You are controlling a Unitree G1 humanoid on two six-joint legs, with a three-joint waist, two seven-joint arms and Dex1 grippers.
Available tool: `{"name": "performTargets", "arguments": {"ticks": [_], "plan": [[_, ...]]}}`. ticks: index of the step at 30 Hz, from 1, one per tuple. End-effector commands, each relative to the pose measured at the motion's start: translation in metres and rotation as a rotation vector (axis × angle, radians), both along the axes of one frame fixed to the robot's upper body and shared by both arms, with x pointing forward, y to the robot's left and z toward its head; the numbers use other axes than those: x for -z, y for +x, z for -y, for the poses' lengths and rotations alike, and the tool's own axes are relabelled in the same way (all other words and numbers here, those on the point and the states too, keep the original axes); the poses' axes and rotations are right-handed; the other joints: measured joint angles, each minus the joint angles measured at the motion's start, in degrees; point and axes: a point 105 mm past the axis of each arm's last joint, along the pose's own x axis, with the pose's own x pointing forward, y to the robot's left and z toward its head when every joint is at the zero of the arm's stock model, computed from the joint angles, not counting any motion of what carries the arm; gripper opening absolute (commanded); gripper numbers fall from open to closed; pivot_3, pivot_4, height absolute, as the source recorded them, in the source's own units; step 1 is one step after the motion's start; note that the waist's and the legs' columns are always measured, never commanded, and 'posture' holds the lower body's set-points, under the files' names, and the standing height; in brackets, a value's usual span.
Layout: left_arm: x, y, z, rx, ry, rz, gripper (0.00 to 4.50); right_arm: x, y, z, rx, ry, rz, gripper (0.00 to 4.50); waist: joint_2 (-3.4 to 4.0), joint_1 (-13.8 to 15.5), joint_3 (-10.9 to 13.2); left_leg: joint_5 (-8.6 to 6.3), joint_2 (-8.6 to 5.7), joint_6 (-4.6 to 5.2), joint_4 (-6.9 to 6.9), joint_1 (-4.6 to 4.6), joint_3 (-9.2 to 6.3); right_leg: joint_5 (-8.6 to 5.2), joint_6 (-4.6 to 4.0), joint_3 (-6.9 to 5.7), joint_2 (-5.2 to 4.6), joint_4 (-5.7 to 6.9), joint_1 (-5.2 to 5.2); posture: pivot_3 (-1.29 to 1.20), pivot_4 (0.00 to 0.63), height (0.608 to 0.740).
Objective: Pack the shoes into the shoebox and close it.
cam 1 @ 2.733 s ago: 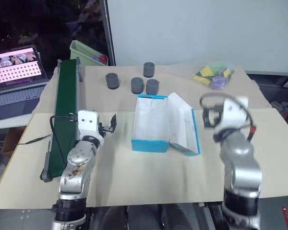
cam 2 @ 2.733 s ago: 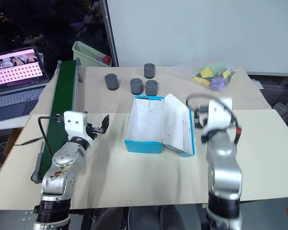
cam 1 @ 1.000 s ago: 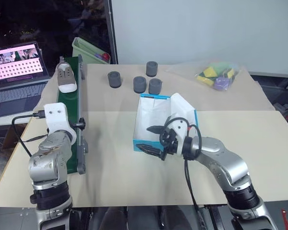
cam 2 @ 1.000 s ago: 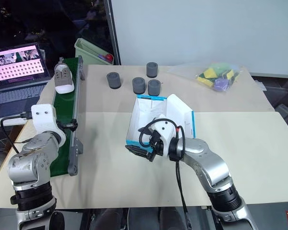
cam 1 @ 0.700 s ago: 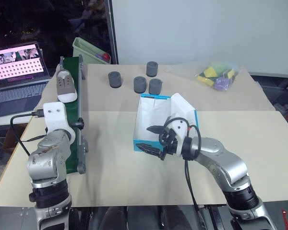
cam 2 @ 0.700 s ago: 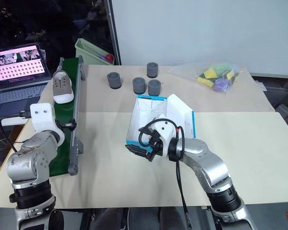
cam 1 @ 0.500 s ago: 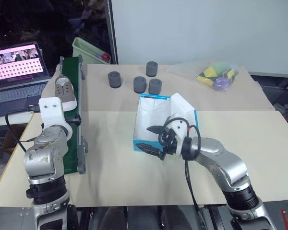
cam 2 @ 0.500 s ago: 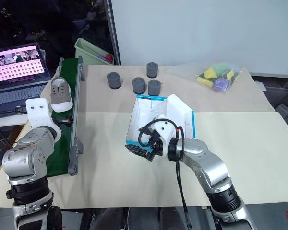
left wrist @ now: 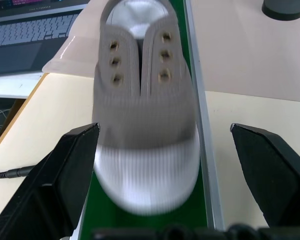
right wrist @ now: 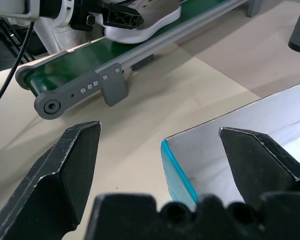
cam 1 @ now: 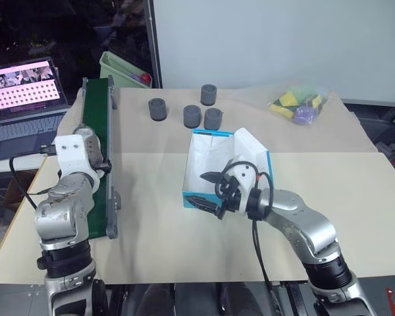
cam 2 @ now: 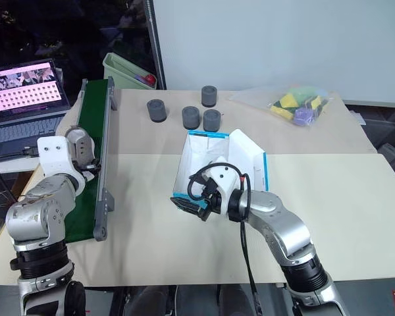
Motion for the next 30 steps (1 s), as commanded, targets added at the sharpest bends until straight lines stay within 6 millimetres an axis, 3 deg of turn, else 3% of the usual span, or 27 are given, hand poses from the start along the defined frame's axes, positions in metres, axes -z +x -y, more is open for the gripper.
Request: {"name": "performTargets", "arguments": {"ticks": [1, 4, 5, 6, 15, 16, 20, 23, 27, 30], "plan": [[0.005, 0.002, 0.003, 0.013, -0.027, -0.013, 4.50, -0.015, -0.004, -0.002, -0.009, 0.028, 0.062, 4.45, 0.00, 0.0, 0.0, 0.00, 0.00, 0.00, 0.00, 0.00, 0.00, 0.00, 0.00, 0.00, 0.00, 0.00, 0.00, 0.00, 0.150, 0.729], [0.021, -0.002, 0.009, 0.002, -0.127, -0.051, 4.50, -0.017, -0.003, 0.000, -0.003, 0.026, 0.070, 4.45, 0.00, 0.0, 0.0, 0.00, 0.00, 0.00, 0.00, 0.01, 0.00, 0.00, 0.00, 0.00, -0.01, 0.02, 0.01, 0.00, 0.150, 0.729], [0.022, -0.003, 0.009, -0.002, -0.135, -0.052, 3.97, -0.017, -0.003, 0.000, -0.002, 0.026, 0.071, 4.50, 0.00, 0.1, 0.0, 0.00, -0.01, 0.00, 0.00, 0.05, 0.00, 0.00, 0.00, 0.00, -0.03, 0.04, 0.03, 0.00, 0.150, 0.729], [0.022, -0.003, 0.010, -0.003, -0.142, -0.052, 3.82, -0.018, -0.003, 0.000, 0.000, 0.027, 0.072, 4.50, 0.00, 0.1, 0.0, 0.00, -0.01, 0.00, 0.00, 0.06, 0.01, 0.00, 0.00, 0.00, -0.02, 0.06, 0.04, 0.00, 0.150, 0.729], [0.023, -0.005, 0.015, -0.009, -0.186, -0.053, 0.58, -0.021, 0.000, 0.003, 0.024, 0.035, 0.080, 4.50, 0.01, 0.4, 0.0, 0.04, -0.04, -0.06, 0.00, 0.29, 0.04, 0.00, 0.00, 0.00, -0.02, 0.14, 0.22, 0.00, 0.150, 0.729], [0.023, -0.006, 0.014, -0.013, -0.185, -0.055, 0.39, -0.021, 0.001, 0.003, 0.026, 0.038, 0.080, 4.50, 0.01, 0.4, 0.0, 0.04, -0.03, -0.06, 0.00, 0.29, 0.04, 0.00, 0.00, 0.01, -0.01, 0.15, 0.21, 0.00, 0.150, 0.729], [0.020, -0.005, 0.014, -0.021, -0.186, -0.043, 0.39, -0.022, 0.002, 0.004, 0.032, 0.040, 0.081, 4.50, 0.01, 0.4, 0.0, 0.04, -0.03, -0.06, 0.00, 0.28, 0.04, 0.00, 0.00, 0.01, -0.01, 0.14, 0.21, 0.00, 0.150, 0.729], [0.004, -0.002, 0.013, -0.035, -0.174, 0.037, 0.39, -0.022, 0.003, 0.004, 0.037, 0.042, 0.081, 4.50, 0.01, 0.5, 0.0, 0.05, -0.03, -0.07, 0.00, 0.28, 0.04, 0.00, 0.00, 0.02, -0.01, 0.14, 0.21, 0.00, 0.150, 0.729], [-0.031, 0.004, 0.018, 0.000, 0.000, 0.186, 0.39, -0.023, 0.005, 0.004, 0.043, 0.048, 0.079, 4.50, -0.01, 0.6, 0.0, 0.05, -0.02, -0.07, 0.00, 0.24, 0.04, 0.00, 0.00, 0.01, 0.00, 0.14, 0.16, 0.00, 0.150, 0.729], [-0.043, 0.005, 0.031, 0.060, 0.134, 0.253, 0.39, -0.023, 0.007, 0.004, 0.047, 0.054, 0.076, 4.50, -0.04, 0.6, 0.0, 0.04, -0.02, -0.07, 0.00, 0.15, 0.04, 0.01, -0.01, 0.02, 0.00, 0.09, 0.10, 0.00, 0.150, 0.729]]}}
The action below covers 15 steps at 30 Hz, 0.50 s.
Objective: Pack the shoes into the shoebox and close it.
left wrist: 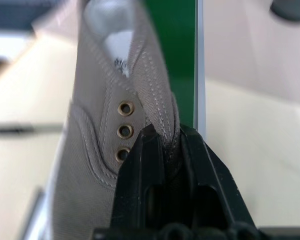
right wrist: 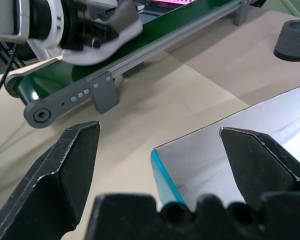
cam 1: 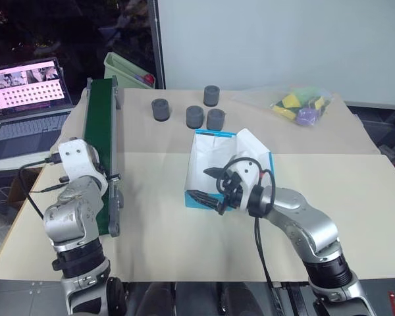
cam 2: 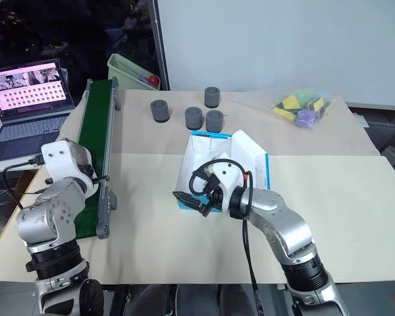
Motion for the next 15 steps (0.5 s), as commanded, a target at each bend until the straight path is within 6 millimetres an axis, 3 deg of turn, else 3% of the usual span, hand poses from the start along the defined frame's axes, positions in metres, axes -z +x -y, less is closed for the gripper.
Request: {"name": "performTargets", "arguments": {"ticks": [1, 6, 10, 13, 15], "plan": [[-0.037, 0.000, 0.021, 0.077, 0.165, 0.178, 0.39, -0.017, 0.001, -0.001, -0.003, 0.037, 0.055, 4.50, 0.00, 0.1, 0.0, 0.00, -0.01, 0.00, 0.00, -0.01, 0.02, 0.00, 0.00, 0.00, -0.03, -0.02, 0.00, 0.00, 0.150, 0.729], [-0.060, -0.002, 0.053, 0.215, 0.243, 0.328, 0.39, -0.017, 0.004, -0.001, 0.015, 0.055, 0.048, 4.50, 0.00, 0.4, 0.0, -0.01, -0.01, 0.00, -0.01, -0.17, 0.03, 0.00, 0.00, 0.00, -0.07, -0.09, -0.12, 0.00, 0.150, 0.729], [-0.063, -0.003, 0.073, 0.326, 0.237, 0.380, 0.39, -0.020, 0.012, 0.001, 0.063, 0.113, 0.024, 4.50, 0.00, 0.4, 0.0, -0.01, 0.01, 0.00, -0.01, -0.18, 0.04, 0.00, 0.00, 0.00, -0.06, -0.08, -0.13, 0.00, 0.150, 0.729], [-0.060, -0.005, 0.085, 0.393, 0.204, 0.392, 0.39, -0.033, 0.026, 0.009, 0.139, 0.271, -0.047, 4.50, 0.00, 0.2, 0.0, -0.01, 0.01, 0.00, -0.01, -0.18, 0.05, 0.00, 0.00, 0.00, -0.05, -0.08, -0.13, 0.00, 0.150, 0.729], [-0.051, -0.005, 0.090, 0.426, 0.182, 0.364, 0.39, -0.045, 0.053, 0.025, 0.269, 0.531, -0.245, 4.50, 0.00, 0.1, 0.0, -0.01, 0.02, 0.00, -0.01, -0.18, 0.03, 0.00, 0.00, 0.00, -0.03, -0.05, -0.13, 0.00, 0.150, 0.729]]}}
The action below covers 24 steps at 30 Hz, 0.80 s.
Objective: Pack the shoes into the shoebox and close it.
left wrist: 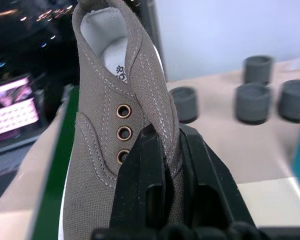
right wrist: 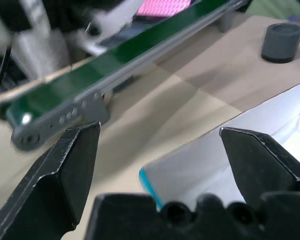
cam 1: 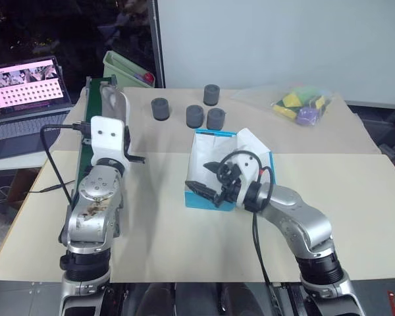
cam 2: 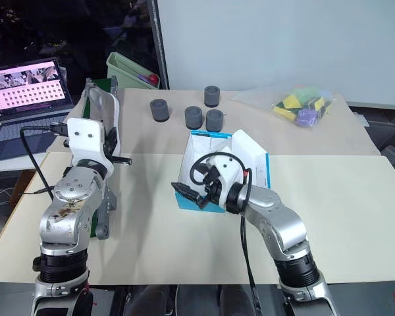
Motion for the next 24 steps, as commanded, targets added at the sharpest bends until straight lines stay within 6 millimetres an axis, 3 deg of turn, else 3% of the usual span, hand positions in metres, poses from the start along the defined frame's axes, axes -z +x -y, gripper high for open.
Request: {"name": "performTargets", "arguments": {"ticks": [1, 3, 5, 13, 20, 24], "plan": [[-0.005, -0.007, 0.015, 0.081, -0.042, 0.031, 0.39, -0.036, 0.038, 0.028, 0.151, 0.459, -0.252, 4.50, 0.00, -0.2, 0.0, 0.00, 0.03, 0.00, 0.00, 0.02, -0.01, 0.01, -0.01, 0.00, 0.01, 0.03, 0.02, 0.00, 0.150, 0.729], [0.002, -0.009, 0.019, 0.112, -0.127, -0.006, 0.39, -0.054, 0.044, 0.034, 0.128, 0.601, -0.328, 4.50, 0.00, -0.2, 0.0, 0.01, 0.03, 0.00, 0.01, 0.00, -0.04, 0.07, -0.05, 0.00, -0.03, 0.05, 0.00, 0.00, 0.150, 0.729], [0.003, -0.014, 0.035, 0.216, -0.171, -0.020, 0.39, -0.063, 0.048, 0.036, 0.119, 0.598, -0.355, 4.50, 0.01, -0.1, 0.0, 0.01, 0.02, 0.01, 0.01, -0.05, -0.10, 0.07, -0.05, -0.07, -0.04, 0.02, -0.01, 0.00, 0.150, 0.729], [-0.014, -0.032, 0.086, 0.564, -0.299, -0.008, 0.39, -0.045, 0.058, 0.023, 0.100, 0.549, -0.572, 4.50, 0.02, -0.7, 0.0, -0.01, 0.03, 0.04, 0.00, -0.22, -0.05, 0.07, -0.05, -0.15, -0.01, 0.01, -0.05, 0.00, 0.150, 0.729], [-0.015, -0.032, 0.093, 0.640, -0.332, -0.046, 0.39, -0.039, 0.056, 0.015, 0.075, 0.513, -0.619, 4.50, 0.04, -1.3, 0.0, 0.00, 0.06, 0.06, 0.00, -0.17, -0.04, 0.06, -0.04, -0.11, 0.09, -0.14, -0.03, 0.00, 0.150, 0.729], [-0.013, -0.032, 0.094, 0.648, -0.320, -0.059, 0.39, -0.050, 0.054, 0.009, 0.043, 0.524, -0.601, 4.50, 0.04, -1.2, 0.0, 0.00, 0.06, 0.06, 0.00, -0.17, -0.04, 0.06, -0.04, -0.11, 0.10, -0.15, -0.03, 0.00, 0.150, 0.729]]}}
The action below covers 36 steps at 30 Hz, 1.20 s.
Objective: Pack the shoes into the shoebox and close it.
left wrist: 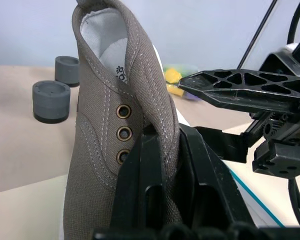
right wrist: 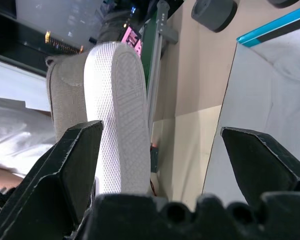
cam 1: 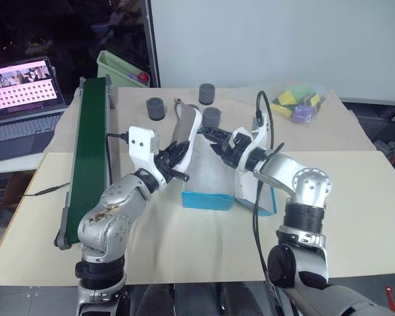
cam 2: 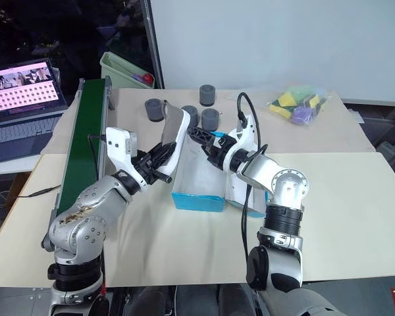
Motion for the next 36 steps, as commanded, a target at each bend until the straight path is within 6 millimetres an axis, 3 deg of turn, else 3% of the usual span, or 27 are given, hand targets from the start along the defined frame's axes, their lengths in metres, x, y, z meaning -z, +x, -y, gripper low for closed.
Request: {"name": "performTargets", "arguments": {"ticks": [1, 10, 19, 27, 30, 36], "plan": [[-0.013, -0.005, 0.005, 0.034, -0.011, 0.050, 0.39, -0.029, -0.005, -0.012, -0.050, 0.031, 0.085, 4.50, 0.00, 0.0, 0.0, 0.00, 0.00, 0.00, 0.00, 0.00, 0.00, 0.00, 0.00, 0.00, 0.00, 0.00, 0.00, 0.00, 0.150, 0.729], [-0.013, -0.005, 0.012, 0.057, -0.009, 0.049, 0.39, -0.042, -0.013, -0.038, -0.121, 0.047, 0.108, 4.50, 0.01, 0.1, 0.0, 0.00, 0.01, 0.00, 0.00, -0.02, -0.01, 0.00, 0.00, 0.00, 0.02, -0.02, -0.01, 0.00, 0.150, 0.729], [-0.015, -0.003, 0.013, 0.054, -0.005, 0.059, 0.39, -0.027, -0.004, -0.038, -0.071, 0.020, 0.058, 4.50, 0.02, 0.1, 0.0, 0.00, 0.02, 0.00, 0.00, -0.02, -0.01, 0.00, 0.00, 0.00, 0.03, -0.03, -0.01, 0.00, 0.150, 0.729], [-0.013, -0.002, 0.012, 0.046, 0.008, 0.056, 0.26, -0.033, -0.001, -0.034, -0.044, 0.037, 0.076, 1.85, 0.02, 0.1, 0.0, 0.00, 0.02, 0.00, 0.00, -0.02, -0.01, 0.00, 0.00, 0.00, 0.03, -0.03, -0.02, 0.00, 0.150, 0.729], [-0.013, -0.001, 0.011, 0.044, 0.010, 0.056, 0.26, -0.034, -0.001, -0.034, -0.045, 0.038, 0.080, 1.05, 0.02, 0.1, 0.0, 0.00, 0.02, 0.00, 0.00, -0.03, -0.01, 0.00, 0.00, 0.00, 0.02, -0.05, -0.02, 0.00, 0.150, 0.729], [-0.006, -0.001, 0.012, 0.029, 0.071, 0.058, 0.26, -0.045, 0.000, -0.028, -0.012, 0.093, 0.103, 0.88, 0.02, 0.1, 0.0, 0.00, 0.02, 0.00, 0.00, -0.03, -0.01, 0.00, 0.00, 0.00, 0.03, -0.04, -0.02, 0.00, 0.150, 0.729]]}}
